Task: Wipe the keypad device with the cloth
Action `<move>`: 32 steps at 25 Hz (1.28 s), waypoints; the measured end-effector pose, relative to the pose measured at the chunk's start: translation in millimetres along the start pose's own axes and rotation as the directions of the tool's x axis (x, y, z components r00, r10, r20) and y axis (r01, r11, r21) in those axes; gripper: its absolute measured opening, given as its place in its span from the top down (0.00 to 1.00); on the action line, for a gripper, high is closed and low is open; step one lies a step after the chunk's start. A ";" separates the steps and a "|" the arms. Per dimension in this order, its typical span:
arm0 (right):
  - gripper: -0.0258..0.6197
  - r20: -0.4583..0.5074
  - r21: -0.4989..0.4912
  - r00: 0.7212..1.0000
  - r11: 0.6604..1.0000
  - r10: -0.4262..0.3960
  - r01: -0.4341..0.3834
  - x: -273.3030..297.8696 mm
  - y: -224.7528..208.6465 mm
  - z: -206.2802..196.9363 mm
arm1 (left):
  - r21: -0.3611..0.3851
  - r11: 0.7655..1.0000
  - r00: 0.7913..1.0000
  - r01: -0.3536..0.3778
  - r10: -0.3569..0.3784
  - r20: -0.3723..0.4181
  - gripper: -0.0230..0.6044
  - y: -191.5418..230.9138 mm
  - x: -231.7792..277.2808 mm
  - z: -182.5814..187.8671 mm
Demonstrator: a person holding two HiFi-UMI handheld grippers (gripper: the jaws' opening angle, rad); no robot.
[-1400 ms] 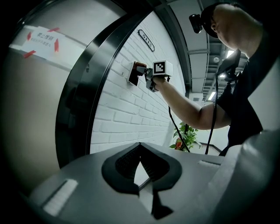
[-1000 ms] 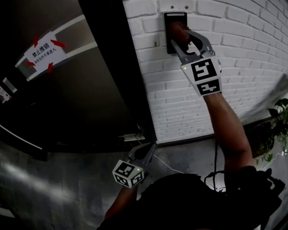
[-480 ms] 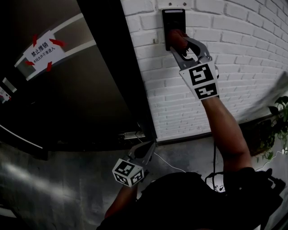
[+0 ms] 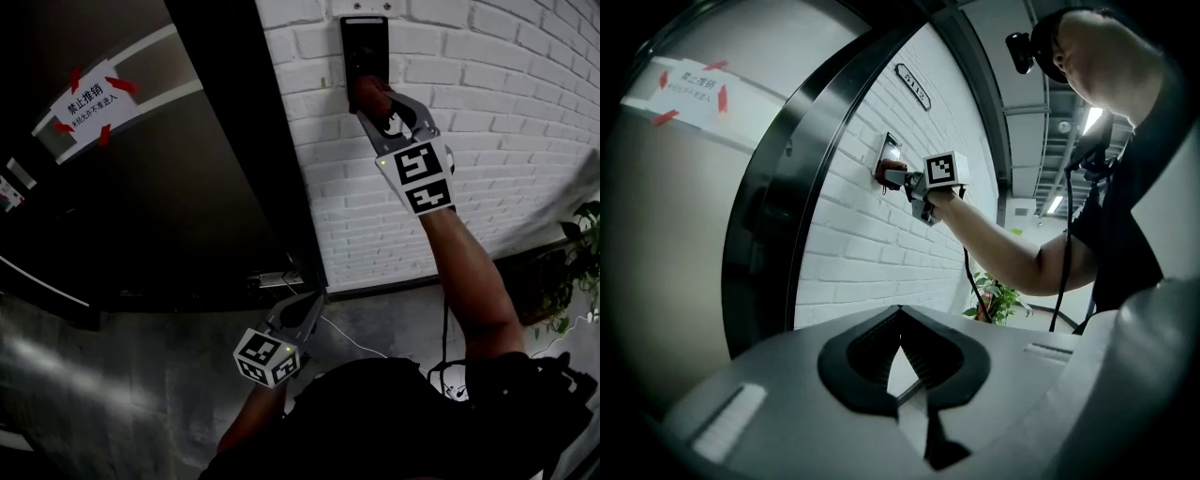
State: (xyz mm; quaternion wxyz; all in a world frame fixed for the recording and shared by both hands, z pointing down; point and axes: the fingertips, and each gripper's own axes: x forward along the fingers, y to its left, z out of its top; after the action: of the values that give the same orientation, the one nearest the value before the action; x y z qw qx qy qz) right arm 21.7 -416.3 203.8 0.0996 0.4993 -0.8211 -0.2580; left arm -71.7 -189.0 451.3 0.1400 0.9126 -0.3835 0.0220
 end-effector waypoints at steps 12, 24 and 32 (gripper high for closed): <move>0.74 -0.049 0.087 0.997 0.995 0.058 -0.054 -2.6 12.1 -18.5 | 0.004 1.000 1.000 0.000 0.000 0.002 0.94 -4.7 -5.0 -0.3; 0.74 -0.114 0.202 0.983 0.972 0.142 -0.117 -3.2 27.6 -49.4 | 0.010 1.000 1.000 -0.002 0.002 0.005 0.94 -8.8 -10.8 -0.7; 0.74 -0.132 0.190 0.981 0.975 0.144 -0.117 -10.4 32.6 -48.8 | 0.009 1.000 1.000 0.004 -0.004 0.007 0.94 -8.5 -12.7 -1.1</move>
State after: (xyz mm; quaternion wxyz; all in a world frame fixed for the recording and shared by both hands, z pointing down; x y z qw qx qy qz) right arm 22.2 -411.0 263.1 0.1298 0.4687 -0.8628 -0.1380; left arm -74.6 -174.3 448.4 0.1347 0.9140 -0.3822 0.0204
